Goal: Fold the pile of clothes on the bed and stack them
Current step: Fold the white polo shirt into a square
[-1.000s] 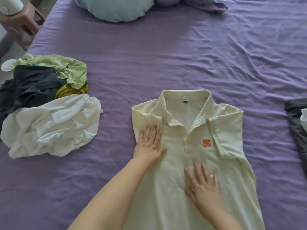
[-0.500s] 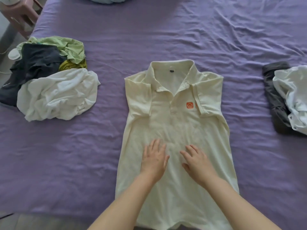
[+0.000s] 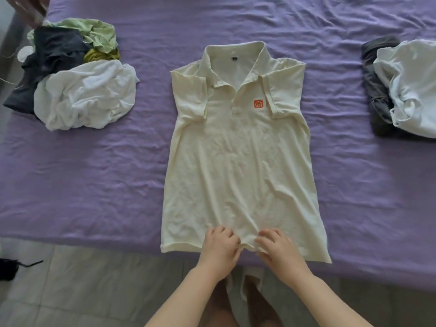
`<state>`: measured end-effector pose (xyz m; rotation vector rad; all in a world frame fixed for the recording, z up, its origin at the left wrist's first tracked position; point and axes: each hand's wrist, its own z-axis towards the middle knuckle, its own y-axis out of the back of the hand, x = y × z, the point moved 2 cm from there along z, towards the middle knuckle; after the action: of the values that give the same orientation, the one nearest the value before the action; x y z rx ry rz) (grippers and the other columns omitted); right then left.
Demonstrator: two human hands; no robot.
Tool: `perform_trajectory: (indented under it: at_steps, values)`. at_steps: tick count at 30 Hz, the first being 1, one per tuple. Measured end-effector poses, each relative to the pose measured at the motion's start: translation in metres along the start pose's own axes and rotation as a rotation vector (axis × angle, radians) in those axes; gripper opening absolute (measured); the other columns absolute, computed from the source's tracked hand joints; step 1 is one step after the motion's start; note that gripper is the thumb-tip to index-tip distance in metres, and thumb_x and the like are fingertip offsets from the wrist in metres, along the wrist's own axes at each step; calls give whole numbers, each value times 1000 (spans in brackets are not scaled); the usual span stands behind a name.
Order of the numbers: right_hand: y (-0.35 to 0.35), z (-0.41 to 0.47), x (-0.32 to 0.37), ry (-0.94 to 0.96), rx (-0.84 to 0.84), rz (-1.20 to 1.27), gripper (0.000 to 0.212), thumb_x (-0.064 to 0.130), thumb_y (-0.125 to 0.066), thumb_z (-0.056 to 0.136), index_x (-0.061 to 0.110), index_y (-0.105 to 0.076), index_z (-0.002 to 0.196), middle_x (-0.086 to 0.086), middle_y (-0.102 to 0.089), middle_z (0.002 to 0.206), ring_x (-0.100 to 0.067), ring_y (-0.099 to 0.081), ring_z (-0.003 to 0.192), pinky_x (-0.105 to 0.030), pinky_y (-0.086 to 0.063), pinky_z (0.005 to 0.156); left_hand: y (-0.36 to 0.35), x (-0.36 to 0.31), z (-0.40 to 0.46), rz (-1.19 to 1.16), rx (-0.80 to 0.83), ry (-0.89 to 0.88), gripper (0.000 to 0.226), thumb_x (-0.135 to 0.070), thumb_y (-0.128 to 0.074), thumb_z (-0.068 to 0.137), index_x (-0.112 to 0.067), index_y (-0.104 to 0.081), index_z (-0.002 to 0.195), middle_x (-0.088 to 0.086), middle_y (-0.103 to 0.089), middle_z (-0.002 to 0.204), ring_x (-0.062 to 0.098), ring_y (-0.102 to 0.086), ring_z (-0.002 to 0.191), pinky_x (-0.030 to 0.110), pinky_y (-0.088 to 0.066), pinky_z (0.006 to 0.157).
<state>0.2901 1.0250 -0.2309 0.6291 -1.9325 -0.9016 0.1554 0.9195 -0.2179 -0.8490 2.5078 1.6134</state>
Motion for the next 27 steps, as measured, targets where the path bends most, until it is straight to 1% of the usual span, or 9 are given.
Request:
perform_trajectory:
  at_steps: [2, 5, 7, 10, 15, 18, 20, 23, 27]
  values:
    - [-5, -4, 1, -38, 7, 1, 47, 27, -94, 42, 20, -71, 83, 0, -68, 94, -23, -67, 82, -33, -55, 63, -11, 4, 2, 54, 112, 21, 34, -43, -51, 90, -23, -58, 116, -2, -54, 118, 22, -43, 114, 36, -31, 92]
    - [-9, 0, 3, -60, -4, -34, 41, 18, -91, 42, 17, -67, 75, -2, -65, 87, -25, -64, 74, -34, -52, 59, -25, 5, 9, 118, 167, 40, 43, -43, -57, 84, -22, -48, 121, 2, -45, 126, 26, -39, 118, 37, -29, 93]
    - [-8, 7, 1, -79, -2, -25, 27, 14, -87, 55, 14, -68, 74, -5, -65, 85, -28, -63, 74, -38, -49, 59, -29, 5, 11, 133, 158, 52, 48, -42, -58, 81, -22, -44, 122, 4, -42, 130, 27, -38, 119, 38, -30, 92]
    - [4, 24, -9, -134, 43, 65, 11, 24, -61, 90, 16, -65, 96, -3, -65, 95, -27, -59, 91, -37, -43, 75, -31, 5, 12, 118, 151, 89, 50, -41, -59, 78, -20, -44, 121, 3, -44, 124, 26, -40, 113, 37, -32, 88]
    - [47, 53, -19, -223, -12, 201, 17, 37, -48, 97, 24, -58, 103, 7, -58, 84, -19, -57, 84, -32, -40, 69, 9, 11, 24, 48, -36, 136, 38, -15, -77, 64, -18, -64, 100, 0, -60, 86, 21, -59, 71, 31, -43, 58]
    - [75, 80, -23, -230, -36, 197, 20, 37, -46, 98, 22, -58, 105, 4, -56, 81, -19, -54, 78, -32, -41, 68, 36, 31, 37, -106, -116, 173, 46, -7, -48, 88, -19, -50, 132, 3, -55, 117, 32, -60, 90, 41, -47, 72]
    - [91, 98, -25, -238, -50, 203, 20, 38, -46, 98, 23, -59, 103, 5, -57, 82, -17, -52, 77, -31, -40, 66, 57, 44, 46, -177, -179, 174, 42, -12, -48, 92, -20, -49, 134, 1, -56, 122, 28, -59, 101, 39, -47, 79]
    - [112, 119, -25, -242, -69, 200, 23, 38, -46, 98, 21, -61, 98, 6, -59, 82, -17, -55, 79, -34, -44, 69, 94, 58, 63, -390, -205, 234, 23, -24, -57, 93, -22, -63, 115, -6, -65, 105, 16, -61, 97, 30, -47, 79]
    - [135, 145, -26, -224, -53, 263, 20, 40, -51, 95, 22, -57, 87, 6, -58, 79, -19, -57, 79, -33, -44, 67, 130, 78, 92, -724, -176, 299, 17, -31, -59, 94, -18, -70, 98, -16, -59, 74, -1, -52, 68, 9, -37, 59]
